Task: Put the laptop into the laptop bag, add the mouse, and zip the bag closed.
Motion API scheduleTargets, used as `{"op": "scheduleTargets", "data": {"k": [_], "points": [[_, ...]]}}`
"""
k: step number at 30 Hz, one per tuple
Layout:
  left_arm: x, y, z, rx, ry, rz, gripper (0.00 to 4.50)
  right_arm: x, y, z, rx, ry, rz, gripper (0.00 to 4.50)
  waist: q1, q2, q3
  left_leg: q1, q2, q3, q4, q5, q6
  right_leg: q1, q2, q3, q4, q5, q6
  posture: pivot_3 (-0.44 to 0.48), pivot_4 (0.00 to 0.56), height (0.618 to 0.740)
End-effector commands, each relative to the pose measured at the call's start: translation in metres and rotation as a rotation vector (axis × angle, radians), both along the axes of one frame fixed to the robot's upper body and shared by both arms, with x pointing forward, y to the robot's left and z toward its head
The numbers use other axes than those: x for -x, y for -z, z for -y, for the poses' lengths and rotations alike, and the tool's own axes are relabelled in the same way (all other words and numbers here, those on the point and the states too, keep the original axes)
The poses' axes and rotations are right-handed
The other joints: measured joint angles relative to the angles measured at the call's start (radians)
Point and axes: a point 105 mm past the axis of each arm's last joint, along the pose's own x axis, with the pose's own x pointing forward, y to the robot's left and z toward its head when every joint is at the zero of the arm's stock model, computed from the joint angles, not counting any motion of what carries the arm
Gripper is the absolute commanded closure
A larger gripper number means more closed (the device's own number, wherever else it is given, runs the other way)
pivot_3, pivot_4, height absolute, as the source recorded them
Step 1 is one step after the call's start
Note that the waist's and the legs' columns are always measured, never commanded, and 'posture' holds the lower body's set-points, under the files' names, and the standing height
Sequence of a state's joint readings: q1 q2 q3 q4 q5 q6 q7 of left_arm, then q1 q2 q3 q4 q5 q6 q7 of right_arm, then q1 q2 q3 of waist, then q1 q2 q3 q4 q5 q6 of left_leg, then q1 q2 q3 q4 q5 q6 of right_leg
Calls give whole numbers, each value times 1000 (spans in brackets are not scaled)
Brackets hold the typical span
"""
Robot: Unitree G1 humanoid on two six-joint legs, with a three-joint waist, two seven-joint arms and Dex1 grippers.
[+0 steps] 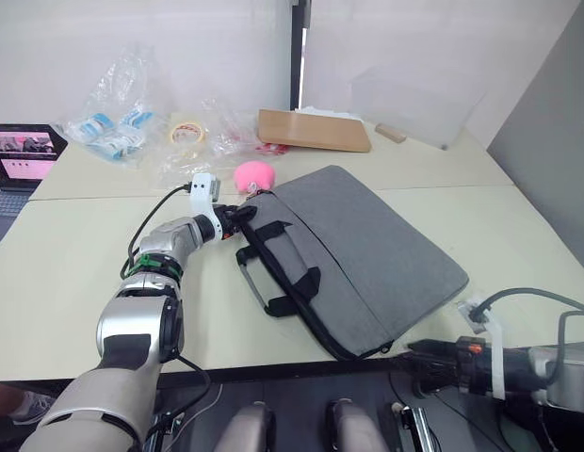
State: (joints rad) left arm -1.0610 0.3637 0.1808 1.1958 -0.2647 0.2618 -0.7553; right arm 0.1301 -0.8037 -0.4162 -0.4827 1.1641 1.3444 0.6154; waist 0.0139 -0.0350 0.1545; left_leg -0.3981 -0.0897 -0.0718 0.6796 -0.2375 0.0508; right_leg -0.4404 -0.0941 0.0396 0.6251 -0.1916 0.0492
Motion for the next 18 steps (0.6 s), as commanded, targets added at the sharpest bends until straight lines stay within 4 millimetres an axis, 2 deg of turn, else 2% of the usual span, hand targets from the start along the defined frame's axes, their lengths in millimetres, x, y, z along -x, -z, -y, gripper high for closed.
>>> {"op": "scheduleTargets", "data": {"k": [1,4,10,13,18], "points": [[-3,-16,5,-1,31,52,3521,-5,-3,-6,-40,17,-2,0,3,0,0,0,0,0,0,0,0,0,0,0,0,0,0,0,150,740],[-3,-15,4,-14,22,61,4460,-8,-3,-10,-65,24,-8,0,5,0,0,0,0,0,0,-1,1,0,-1,0,0,0,0,0,150,740],[-3,-17,2,-19,17,68,4460,-15,1,-11,-56,60,-14,0,4,0,0,0,0,0,0,-1,2,0,-1,0,0,0,0,0,150,740],[-1,-18,-7,-31,18,78,4500,-25,4,-5,-46,123,2,846,0,0,0,0,0,0,0,-1,2,0,0,0,0,0,0,0,150,740],[3,-17,-18,-36,11,83,4500,-30,2,-1,-47,136,8,2619,-5,0,0,0,0,0,0,-1,2,-1,0,0,0,0,0,0,150,740]]}}
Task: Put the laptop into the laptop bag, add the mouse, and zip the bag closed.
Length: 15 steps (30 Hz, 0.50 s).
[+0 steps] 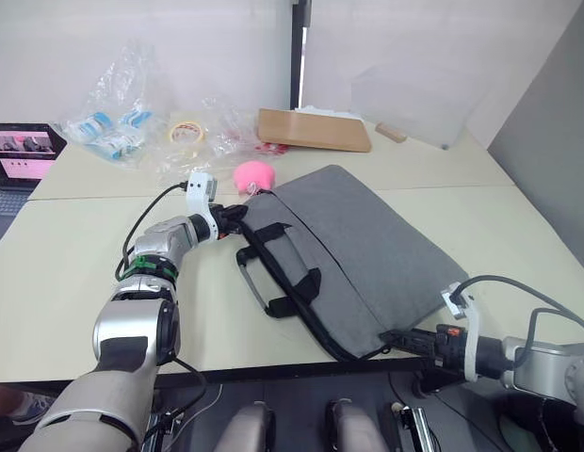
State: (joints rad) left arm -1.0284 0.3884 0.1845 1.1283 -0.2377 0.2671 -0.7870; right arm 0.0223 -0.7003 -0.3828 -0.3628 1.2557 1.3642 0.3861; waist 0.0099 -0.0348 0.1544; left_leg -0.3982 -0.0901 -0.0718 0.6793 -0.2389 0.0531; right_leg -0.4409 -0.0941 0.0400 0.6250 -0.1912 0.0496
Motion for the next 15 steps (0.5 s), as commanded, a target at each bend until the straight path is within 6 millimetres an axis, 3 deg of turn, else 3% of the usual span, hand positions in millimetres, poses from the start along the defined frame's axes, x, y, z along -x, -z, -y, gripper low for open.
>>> {"op": "scheduleTargets", "data": {"k": [1,6,15], "points": [[2,-13,-10,5,-3,50,4500,-4,-8,4,5,6,40,2887,-2,0,0,0,0,0,0,0,0,0,0,0,0,0,0,0,150,740],[10,-11,-17,-2,14,53,4500,-8,-13,9,12,-1,60,4445,-5,0,0,0,0,0,0,0,0,0,0,0,0,0,0,0,150,740],[57,-3,-23,-76,91,42,4500,-33,-31,27,57,-11,111,4445,-26,1,0,0,0,0,-2,0,0,-2,0,2,0,0,0,0,150,740]]}}
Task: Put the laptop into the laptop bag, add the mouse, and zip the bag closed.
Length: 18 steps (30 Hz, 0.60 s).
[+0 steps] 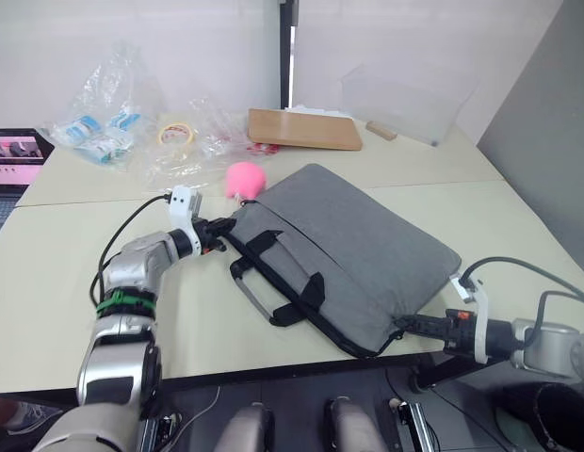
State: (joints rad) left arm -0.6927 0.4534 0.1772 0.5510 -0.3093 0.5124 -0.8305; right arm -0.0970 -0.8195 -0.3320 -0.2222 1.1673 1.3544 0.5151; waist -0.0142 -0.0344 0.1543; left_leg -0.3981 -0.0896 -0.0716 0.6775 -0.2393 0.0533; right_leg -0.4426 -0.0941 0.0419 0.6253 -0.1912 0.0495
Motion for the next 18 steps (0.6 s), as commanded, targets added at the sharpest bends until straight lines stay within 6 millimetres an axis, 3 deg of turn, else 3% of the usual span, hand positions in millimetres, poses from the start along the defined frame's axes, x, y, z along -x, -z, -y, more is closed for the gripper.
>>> {"op": "scheduleTargets", "data": {"k": [1,12,18], "points": [[22,-11,-3,-42,43,21,4500,-16,-22,7,14,-3,116,4445,-4,0,0,0,0,0,0,0,0,-1,0,0,0,0,0,0,150,740],[100,-18,-25,-45,70,-108,4500,-57,-30,-1,61,-11,178,4445,-11,2,1,0,1,1,-1,-1,-1,-2,1,1,0,0,0,0,150,740],[124,-12,-35,-45,42,-163,4500,-77,-38,-13,75,-2,215,4445,-20,3,1,0,2,1,-1,-1,-1,-2,1,1,0,0,0,0,150,740]]}}
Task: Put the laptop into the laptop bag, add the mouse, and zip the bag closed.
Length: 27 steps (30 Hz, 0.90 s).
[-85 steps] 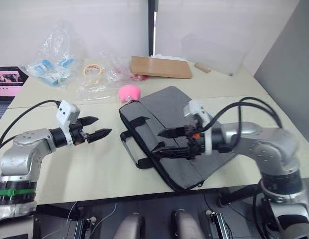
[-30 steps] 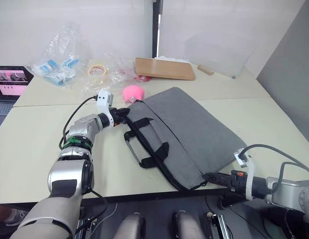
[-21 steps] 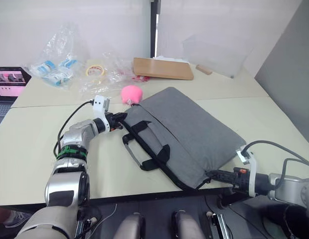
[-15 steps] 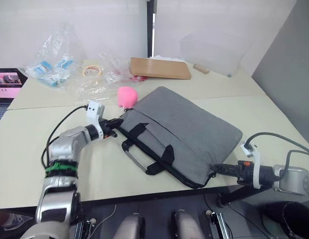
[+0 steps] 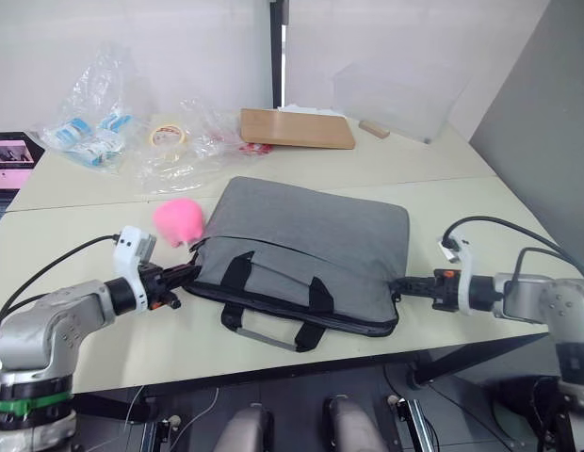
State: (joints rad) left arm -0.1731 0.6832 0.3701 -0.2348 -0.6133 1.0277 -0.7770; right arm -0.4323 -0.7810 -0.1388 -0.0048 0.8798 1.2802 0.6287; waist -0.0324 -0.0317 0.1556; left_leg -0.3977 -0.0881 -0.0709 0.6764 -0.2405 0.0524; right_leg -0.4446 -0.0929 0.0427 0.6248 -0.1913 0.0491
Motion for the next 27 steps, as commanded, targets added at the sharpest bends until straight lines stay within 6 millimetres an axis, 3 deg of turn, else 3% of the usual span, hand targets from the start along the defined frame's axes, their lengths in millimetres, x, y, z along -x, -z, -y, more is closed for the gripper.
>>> {"op": "scheduleTargets", "data": {"k": [1,9,19,23,27], "points": [[15,-8,5,19,46,-3,4500,-19,-25,-6,-23,18,112,4445,-4,0,0,0,0,0,0,0,0,0,0,0,0,0,0,0,150,740],[32,-5,17,45,87,-54,4500,-34,-25,1,16,84,141,4445,4,2,1,0,0,0,0,0,0,0,-1,0,0,0,0,0,150,740],[44,0,6,18,61,-85,4500,-30,-21,-9,1,66,142,4445,7,2,1,2,0,0,-1,0,0,2,0,0,-1,0,-1,0,150,740],[38,-1,-10,-19,-14,-64,4500,-24,-20,-17,-9,35,141,4445,5,2,1,4,0,0,-4,-1,0,2,0,0,-1,-1,-2,0,150,740],[44,-1,-6,-3,14,-79,4500,-28,-22,-16,-20,57,148,4445,3,2,1,7,0,0,-7,0,-1,3,0,0,-1,-1,-3,0,150,740]]}}
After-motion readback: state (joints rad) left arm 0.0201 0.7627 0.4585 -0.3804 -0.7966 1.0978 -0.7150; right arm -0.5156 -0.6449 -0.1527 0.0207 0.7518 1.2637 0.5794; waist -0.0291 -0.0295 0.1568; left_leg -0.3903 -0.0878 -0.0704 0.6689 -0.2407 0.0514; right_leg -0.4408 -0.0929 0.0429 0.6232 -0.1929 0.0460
